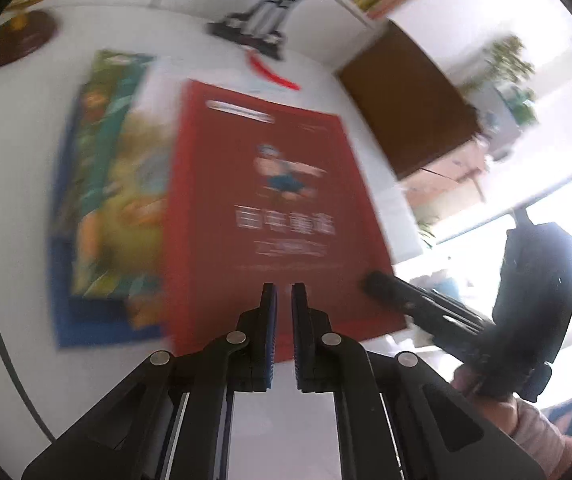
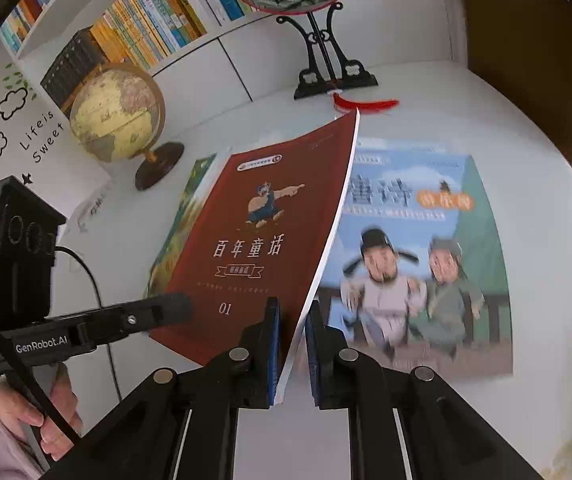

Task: Organize books
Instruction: 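Lift the red book with the right gripper and carry it beside the stack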

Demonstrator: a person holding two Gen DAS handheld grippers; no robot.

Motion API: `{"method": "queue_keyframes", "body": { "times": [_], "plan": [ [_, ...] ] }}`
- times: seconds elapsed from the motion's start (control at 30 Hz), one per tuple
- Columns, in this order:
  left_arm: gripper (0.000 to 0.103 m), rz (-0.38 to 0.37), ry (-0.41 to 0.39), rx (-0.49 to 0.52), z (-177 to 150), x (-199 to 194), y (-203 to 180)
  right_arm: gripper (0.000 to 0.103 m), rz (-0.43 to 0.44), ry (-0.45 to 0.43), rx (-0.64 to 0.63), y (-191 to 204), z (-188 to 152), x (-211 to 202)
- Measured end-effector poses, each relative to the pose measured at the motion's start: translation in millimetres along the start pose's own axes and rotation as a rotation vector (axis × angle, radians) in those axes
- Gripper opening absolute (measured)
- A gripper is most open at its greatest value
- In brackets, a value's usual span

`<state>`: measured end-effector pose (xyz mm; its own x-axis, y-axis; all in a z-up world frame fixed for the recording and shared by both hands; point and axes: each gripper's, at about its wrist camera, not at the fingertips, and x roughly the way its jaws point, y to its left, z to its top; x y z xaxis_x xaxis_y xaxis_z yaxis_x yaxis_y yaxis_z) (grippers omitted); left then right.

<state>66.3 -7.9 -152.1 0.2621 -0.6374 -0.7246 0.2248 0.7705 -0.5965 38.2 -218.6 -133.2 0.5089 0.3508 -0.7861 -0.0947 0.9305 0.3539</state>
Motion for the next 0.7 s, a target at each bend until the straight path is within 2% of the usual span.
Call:
{"method": "queue_keyframes", "body": {
  "times": [0.1,0.17,0.2,0.27,0.37,0.43,0.53,0.6,0.67,0.7],
  "plan": [
    [0.006,0.071,-0.012,-0.117,-2,-5,28,0.012,0.025,0.029,0.044,-12,-15,-3],
    [0.013,0.086,0.004,-0.155,2,0,39,0.012,0.036,0.044,0.043,-17,-17,-5],
    [0.022,0.081,0.038,-0.171,5,7,44,0.013,0.046,0.055,0.048,-19,-16,-4],
    [0.025,0.049,0.063,-0.186,10,13,46,0.017,0.056,0.083,0.065,-24,-12,0],
    [0.024,0.039,0.103,-0.186,14,20,39,0.020,0.079,0.130,0.123,-36,-10,8],
    [0.031,0.052,0.121,-0.171,12,22,33,0.024,0.107,0.147,0.164,-44,-10,12],
    [0.041,0.055,0.131,-0.161,8,28,24,0.034,0.151,0.172,0.210,-51,-9,21],
    [0.041,0.054,0.118,-0.170,5,29,21,0.044,0.176,0.174,0.216,-52,-10,25],
    [0.035,0.079,0.083,-0.110,4,23,13,0.044,0.177,0.154,0.207,-51,-10,25],
    [0.028,0.096,0.066,-0.076,3,20,7,0.040,0.166,0.147,0.196,-50,-10,23]
  ]
}}
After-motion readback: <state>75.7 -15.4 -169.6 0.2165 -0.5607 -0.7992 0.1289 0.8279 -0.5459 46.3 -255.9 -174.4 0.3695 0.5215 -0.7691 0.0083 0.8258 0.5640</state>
